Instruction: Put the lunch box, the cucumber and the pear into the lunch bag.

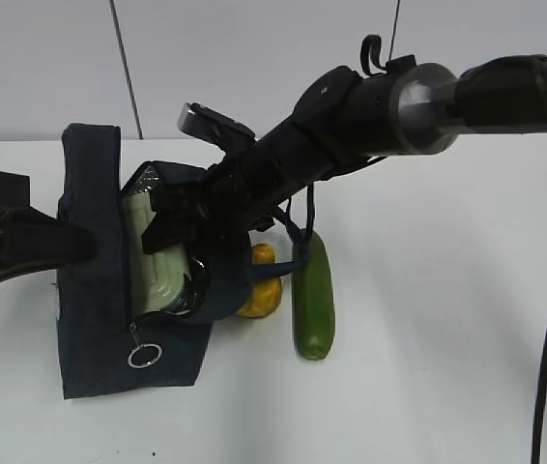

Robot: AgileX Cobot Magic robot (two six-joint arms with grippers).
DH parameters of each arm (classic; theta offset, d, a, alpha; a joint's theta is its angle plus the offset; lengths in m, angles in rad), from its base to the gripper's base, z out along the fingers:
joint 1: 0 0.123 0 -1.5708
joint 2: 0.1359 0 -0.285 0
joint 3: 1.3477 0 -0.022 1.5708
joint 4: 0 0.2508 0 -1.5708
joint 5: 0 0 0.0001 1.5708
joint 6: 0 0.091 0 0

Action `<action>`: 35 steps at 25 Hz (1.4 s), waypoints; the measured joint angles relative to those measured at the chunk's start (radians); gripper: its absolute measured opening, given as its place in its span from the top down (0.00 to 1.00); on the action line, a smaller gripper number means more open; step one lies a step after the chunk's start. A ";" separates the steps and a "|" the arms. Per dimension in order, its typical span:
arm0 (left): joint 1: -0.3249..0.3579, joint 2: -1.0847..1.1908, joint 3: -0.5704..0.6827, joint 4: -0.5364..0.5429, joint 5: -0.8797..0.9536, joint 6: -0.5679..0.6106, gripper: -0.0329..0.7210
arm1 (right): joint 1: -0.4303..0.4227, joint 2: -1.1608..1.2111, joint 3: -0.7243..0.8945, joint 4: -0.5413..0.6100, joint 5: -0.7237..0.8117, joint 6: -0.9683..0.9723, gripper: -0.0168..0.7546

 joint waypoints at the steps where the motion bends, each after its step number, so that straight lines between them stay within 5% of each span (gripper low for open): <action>1: 0.000 0.000 0.000 0.000 0.001 0.000 0.98 | 0.000 0.000 0.000 -0.003 0.000 -0.002 0.40; 10: 0.000 0.000 0.000 0.000 0.011 0.000 0.98 | 0.000 -0.006 -0.103 -0.166 0.101 -0.007 0.33; 16: 0.000 0.000 0.000 0.000 0.011 0.000 0.98 | 0.000 -0.107 -0.182 -0.477 0.182 0.111 0.33; 25: 0.000 0.000 0.000 0.003 0.010 0.000 0.98 | 0.000 -0.232 -0.190 -0.948 0.438 0.630 0.33; 35: 0.000 0.000 0.000 0.003 0.010 0.000 0.98 | 0.000 -0.155 -0.190 -1.015 0.464 0.858 0.32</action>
